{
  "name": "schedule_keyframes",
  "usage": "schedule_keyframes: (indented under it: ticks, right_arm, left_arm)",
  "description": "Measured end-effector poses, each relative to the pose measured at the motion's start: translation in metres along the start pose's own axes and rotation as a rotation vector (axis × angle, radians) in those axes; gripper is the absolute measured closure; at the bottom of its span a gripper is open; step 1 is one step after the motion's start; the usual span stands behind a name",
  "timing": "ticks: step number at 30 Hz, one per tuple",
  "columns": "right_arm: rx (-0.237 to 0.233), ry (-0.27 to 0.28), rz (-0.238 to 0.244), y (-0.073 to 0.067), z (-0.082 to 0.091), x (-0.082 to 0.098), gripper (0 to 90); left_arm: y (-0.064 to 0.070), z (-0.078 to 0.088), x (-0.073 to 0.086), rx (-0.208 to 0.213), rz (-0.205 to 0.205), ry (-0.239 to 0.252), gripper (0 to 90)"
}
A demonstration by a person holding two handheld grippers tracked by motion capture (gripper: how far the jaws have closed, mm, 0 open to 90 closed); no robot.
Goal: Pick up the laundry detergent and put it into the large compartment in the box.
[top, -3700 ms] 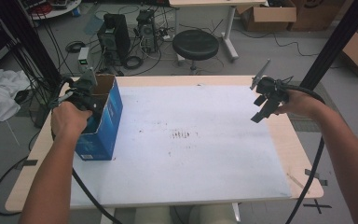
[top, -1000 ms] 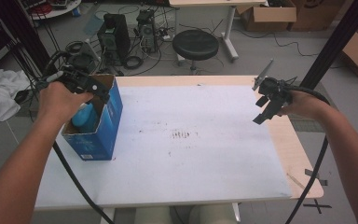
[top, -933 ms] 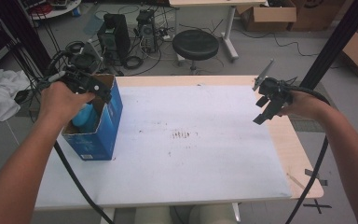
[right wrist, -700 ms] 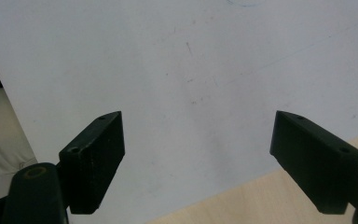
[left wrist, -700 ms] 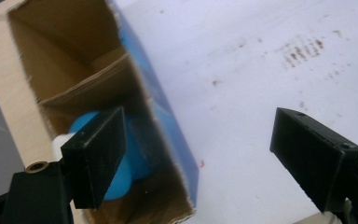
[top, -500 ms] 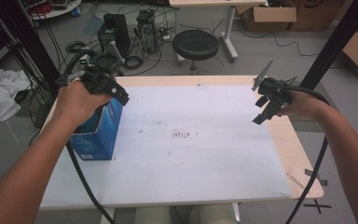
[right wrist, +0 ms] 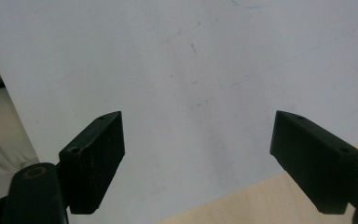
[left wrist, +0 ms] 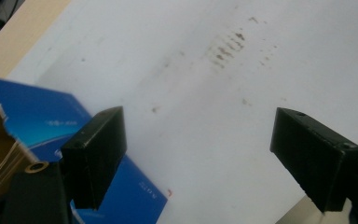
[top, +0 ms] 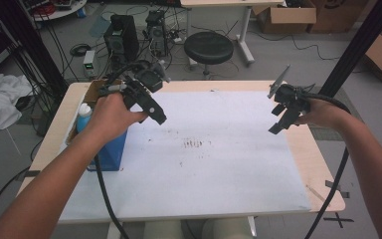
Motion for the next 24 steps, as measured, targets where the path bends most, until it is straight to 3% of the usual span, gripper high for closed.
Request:
schedule_keyframes:
  ticks: [3, 4, 7, 8, 13, 24]
  right_arm:
    - [0.000, 0.003, 0.004, 0.000, -0.001, -0.002, 17.4]
    - [0.000, 0.003, 0.004, 0.000, -0.001, -0.002, 17.4]
    - [-0.001, 0.003, 0.006, -0.001, -0.002, -0.003, 17.4]
    - [-0.001, 0.003, 0.006, -0.001, -0.002, -0.003, 17.4]
    - [-0.002, 0.001, 0.008, -0.002, -0.003, -0.005, 17.4]
    - [-0.004, 0.003, 0.020, -0.001, -0.002, -0.011, 17.4]
  left_arm:
    - [0.016, -0.008, -0.006, 0.021, -0.086, -0.016, 19.3]
    - [0.016, -0.008, -0.006, 0.021, -0.086, -0.016, 19.2]
    - [0.029, -0.013, -0.011, 0.041, -0.161, -0.024, 19.2]
    - [0.029, -0.013, -0.011, 0.041, -0.161, -0.024, 19.3]
    - [0.044, -0.023, -0.020, 0.067, -0.248, -0.038, 19.3]
    - [0.058, -0.038, -0.033, 0.095, -0.337, -0.055, 19.6]
Point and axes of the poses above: each handheld gripper's, and its own axes: z roughly backward along the jaws, x roughly out of its underside, y roughly to its right, the point moved 3 cm from there along -z, roughly forward along the jaws, and after that the axes turned 3 degrees about z, right-handed, at the moved point
